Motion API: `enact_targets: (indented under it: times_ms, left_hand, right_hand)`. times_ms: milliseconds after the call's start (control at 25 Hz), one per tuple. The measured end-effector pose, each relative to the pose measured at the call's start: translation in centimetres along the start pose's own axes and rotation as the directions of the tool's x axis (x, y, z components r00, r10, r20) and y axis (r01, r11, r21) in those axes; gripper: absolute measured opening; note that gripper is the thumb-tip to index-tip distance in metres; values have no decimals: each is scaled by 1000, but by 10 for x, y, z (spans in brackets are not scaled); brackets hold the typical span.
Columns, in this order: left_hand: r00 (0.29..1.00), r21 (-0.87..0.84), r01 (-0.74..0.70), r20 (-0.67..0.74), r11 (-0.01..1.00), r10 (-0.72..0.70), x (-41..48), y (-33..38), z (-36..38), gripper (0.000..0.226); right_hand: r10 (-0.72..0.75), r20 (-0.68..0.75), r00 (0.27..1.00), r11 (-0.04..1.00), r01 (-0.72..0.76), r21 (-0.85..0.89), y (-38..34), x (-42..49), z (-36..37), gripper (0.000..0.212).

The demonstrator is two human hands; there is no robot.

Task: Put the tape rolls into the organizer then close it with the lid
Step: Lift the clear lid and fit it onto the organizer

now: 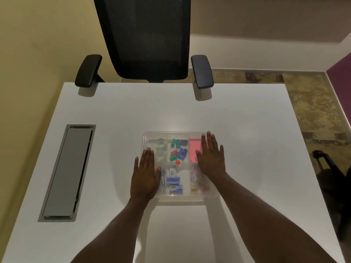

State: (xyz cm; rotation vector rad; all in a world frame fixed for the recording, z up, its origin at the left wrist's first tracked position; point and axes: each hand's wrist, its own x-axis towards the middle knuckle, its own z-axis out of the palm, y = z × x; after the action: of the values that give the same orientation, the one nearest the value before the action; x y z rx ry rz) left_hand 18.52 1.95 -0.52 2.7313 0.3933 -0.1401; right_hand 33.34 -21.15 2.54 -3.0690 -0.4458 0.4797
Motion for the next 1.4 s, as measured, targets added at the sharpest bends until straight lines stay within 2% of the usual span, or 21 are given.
enact_targets:
  times_ms: [280,440,520,640,800,1040,1240,1400]
  left_hand:
    - [999,-97,40,-10,995,-41,-10,2,9,66]
    - [998,-111,51,-17,992,-53,-11,4,10,67]
    - [998,-108,54,-15,993,-56,-9,3,9,67]
    - [999,-86,49,-20,995,-51,-12,3,10,68]
    - [998,-73,50,-21,996,-52,-10,2,13,68]
    - [999,-96,34,-32,995,-37,-8,0,13,67]
    - [1000,-76,0,20,997,1,-7,2,-2,70]
    - [999,6,-38,36,999,38,-23,10,-14,69]
  right_hand:
    - [-29,-22,999,1000,29,-3,2,1,7,70]
    - [-34,-48,998,987,41,157,4,-18,18,68]
    - [-25,-120,992,958,58,280,2,-45,32,64]
    - [-14,-266,964,935,107,337,3,-79,54,64]
    - [-1,-308,951,885,144,443,11,-82,63,61]
    - [21,-328,944,888,134,440,10,-80,64,64]
    - [-52,-301,952,921,162,354,10,-82,50,58]
    - [-107,-253,961,949,175,262,9,-90,33,63]
